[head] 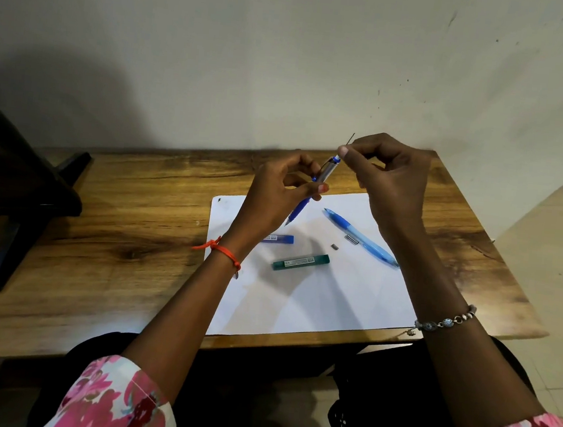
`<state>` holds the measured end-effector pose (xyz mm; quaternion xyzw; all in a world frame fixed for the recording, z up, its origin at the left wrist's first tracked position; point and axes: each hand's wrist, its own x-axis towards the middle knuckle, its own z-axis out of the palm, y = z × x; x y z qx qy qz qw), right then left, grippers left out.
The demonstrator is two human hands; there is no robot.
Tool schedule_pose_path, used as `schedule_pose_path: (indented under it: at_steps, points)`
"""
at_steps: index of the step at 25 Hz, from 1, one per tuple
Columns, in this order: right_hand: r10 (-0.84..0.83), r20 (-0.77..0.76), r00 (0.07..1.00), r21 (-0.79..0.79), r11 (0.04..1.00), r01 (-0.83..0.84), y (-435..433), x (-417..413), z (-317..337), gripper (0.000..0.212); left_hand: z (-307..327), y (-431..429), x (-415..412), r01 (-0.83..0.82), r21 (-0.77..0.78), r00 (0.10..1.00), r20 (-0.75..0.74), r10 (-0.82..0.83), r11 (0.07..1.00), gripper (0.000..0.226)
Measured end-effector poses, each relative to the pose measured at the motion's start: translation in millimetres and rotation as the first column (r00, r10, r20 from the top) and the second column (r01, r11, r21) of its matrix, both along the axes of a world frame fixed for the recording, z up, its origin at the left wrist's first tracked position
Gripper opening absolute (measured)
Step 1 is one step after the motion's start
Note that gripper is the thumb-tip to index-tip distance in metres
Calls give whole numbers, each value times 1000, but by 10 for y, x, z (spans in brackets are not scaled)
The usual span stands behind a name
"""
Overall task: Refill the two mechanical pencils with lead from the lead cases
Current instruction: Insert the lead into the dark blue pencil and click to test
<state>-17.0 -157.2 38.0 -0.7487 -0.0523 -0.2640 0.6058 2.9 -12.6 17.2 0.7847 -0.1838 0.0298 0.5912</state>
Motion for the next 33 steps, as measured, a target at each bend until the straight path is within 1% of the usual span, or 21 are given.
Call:
schedule_pose_path:
  at_steps: [3, 6, 7, 8, 9, 10, 11, 12, 13, 15, 18, 22, 23, 24, 25, 26, 27, 28, 29, 30, 33]
  points:
    - [15, -15, 1000, -12, 1000, -15, -16, 10, -3, 7, -9, 12, 7, -8, -13, 1000, -7, 8, 1000, 26]
    - [37, -22, 999, 131, 991, -34, -50, 4, 18, 17, -4, 12, 13, -9, -15, 1000, -19, 9, 1000, 25]
    - [36, -58, 998, 147, 989, -27, -76, 11, 23, 19, -2, 11, 13, -13, -14, 1000, -24, 13, 1000, 25]
    - [28, -122, 992, 101, 995, -16, -111, 16, 27, 20, 0, 13, 13, -17, -18, 999, -30, 16, 1000, 25]
    - [13, -207, 978, -22, 1000, -18, -154, 26, 27, 19, 1, 14, 13, -20, -27, 999, -35, 19, 999, 24]
    - [-3, -306, 952, -213, 975, -65, -197, 36, 19, 16, 3, 17, 13, -24, -33, 999, -40, 22, 999, 24]
    - [-24, -406, 914, -411, 898, -159, -240, 46, -6, 11, 5, 19, 12, -27, -36, 999, -44, 25, 999, 24]
    - [-46, -495, 868, -550, 790, -271, -263, 45, -28, 9, 8, 20, 11, -29, -35, 998, -47, 28, 999, 23]
    - [-71, -567, 821, -622, 690, -370, -271, 42, -64, 11, 10, 19, 12, -32, -31, 998, -50, 31, 999, 23]
    - [-96, -670, 736, -635, 587, -502, -250, 33, -128, 17, 12, 20, 13, -37, -23, 998, -53, 36, 999, 23]
    - [-74, -724, 686, -603, 549, -578, -195, 44, -177, 20, 14, 22, 7, -43, -28, 998, -57, 41, 999, 24]
    - [-78, -723, 687, -621, 511, -595, -132, 71, -233, 20, 24, 25, 0, -39, -26, 998, -45, 38, 999, 25]
    - [-70, -707, 704, -629, 517, -580, -115, 72, -227, 17, 21, 24, 1, -38, -27, 998, -41, 37, 999, 25]
    - [-49, -675, 736, -626, 567, -535, -104, 75, -208, 13, 17, 24, 4, -39, -30, 999, -38, 38, 999, 25]
    - [-18, -629, 777, -589, 664, -462, -102, 80, -176, 7, 13, 27, 8, -40, -34, 999, -35, 38, 999, 25]
    - [21, -580, 814, -495, 784, -373, -114, 83, -136, 5, 9, 29, 10, -40, -38, 999, -32, 39, 998, 25]
    - [74, -527, 847, -341, 894, -290, -134, 86, -93, 7, 5, 26, 13, -40, -40, 999, -29, 39, 998, 25]
    - [142, -465, 874, -149, 960, -236, -153, 89, -58, 9, 2, 25, 17, -39, -38, 999, -29, 38, 998, 25]
    - [197, -397, 897, 19, 978, -206, -168, 96, -35, 11, 0, 26, 19, -37, -37, 999, -30, 36, 999, 25]
    - [227, -332, 916, 137, 972, -191, -188, 99, -21, 13, -1, 23, 21, -33, -42, 999, -32, 32, 999, 25]
    - [280, -180, 943, 328, 921, -211, -203, 105, 8, 13, -4, 14, 20, -27, -45, 999, -32, 26, 999, 26]
